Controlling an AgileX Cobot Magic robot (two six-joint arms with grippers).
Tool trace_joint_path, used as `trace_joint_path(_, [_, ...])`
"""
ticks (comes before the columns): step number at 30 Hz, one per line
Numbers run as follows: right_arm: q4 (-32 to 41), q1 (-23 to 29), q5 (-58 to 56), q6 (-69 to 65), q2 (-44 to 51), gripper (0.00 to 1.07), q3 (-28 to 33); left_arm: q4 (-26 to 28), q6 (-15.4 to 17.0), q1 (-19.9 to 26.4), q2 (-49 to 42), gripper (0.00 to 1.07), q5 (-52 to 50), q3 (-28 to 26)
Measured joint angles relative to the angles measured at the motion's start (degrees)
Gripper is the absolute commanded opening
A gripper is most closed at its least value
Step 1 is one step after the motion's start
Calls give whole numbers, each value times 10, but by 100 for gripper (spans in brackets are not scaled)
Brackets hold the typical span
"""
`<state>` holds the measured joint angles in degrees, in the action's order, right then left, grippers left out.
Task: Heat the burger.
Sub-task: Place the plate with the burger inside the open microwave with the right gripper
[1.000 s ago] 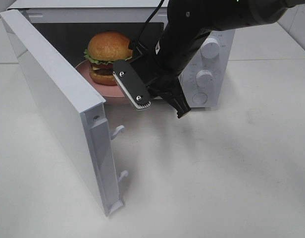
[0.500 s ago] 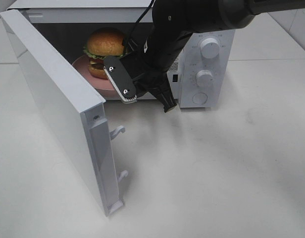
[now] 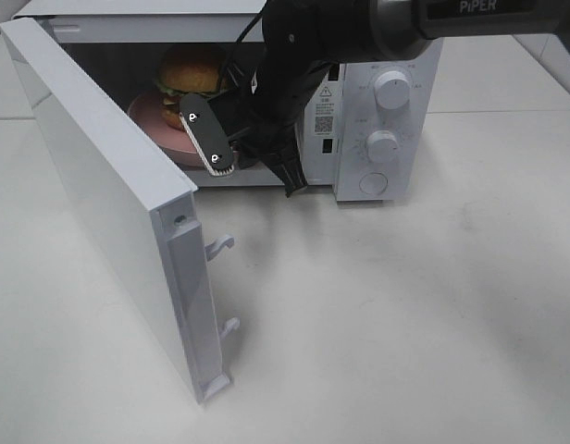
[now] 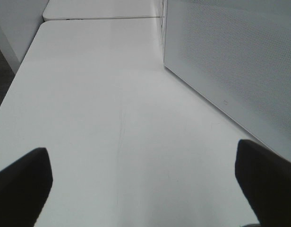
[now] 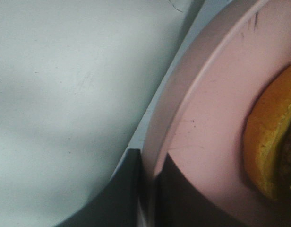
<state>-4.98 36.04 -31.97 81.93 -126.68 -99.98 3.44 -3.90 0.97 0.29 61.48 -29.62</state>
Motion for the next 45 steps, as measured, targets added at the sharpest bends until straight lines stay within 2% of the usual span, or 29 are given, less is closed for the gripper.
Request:
trace_joint_path(14, [-18, -1, -1, -44, -74, 2, -91, 0, 0, 0, 0, 98, 0, 0])
trace_joint_path(23, [-16, -10, -1, -70, -82, 8, -98, 0, 0, 0, 0, 98, 0, 0])
trace_joint_path(25, [-18, -15, 4, -74, -82, 17, -99, 0, 0, 0, 0, 98, 0, 0])
trace_joint_path(28, [-18, -17, 13, -75, -82, 21, -101, 0, 0, 0, 0, 98, 0, 0])
trace_joint_path(30, [-18, -18, 21, -81, -82, 34, -104, 0, 0, 0, 0, 98, 0, 0])
trace_joint_path(31, [-18, -18, 21, -81, -82, 34, -104, 0, 0, 0, 0, 98, 0, 0])
trace_joint_path(33, [-18, -19, 22, -83, -82, 44, -104, 0, 0, 0, 0, 98, 0, 0])
trace_joint_path(38, [-18, -20, 23, -88, -82, 50, -104, 0, 0, 0, 0, 98, 0, 0])
trace_joint_path(45, [-8, -20, 25, -99, -81, 55, -104, 0, 0, 0, 0, 98, 0, 0])
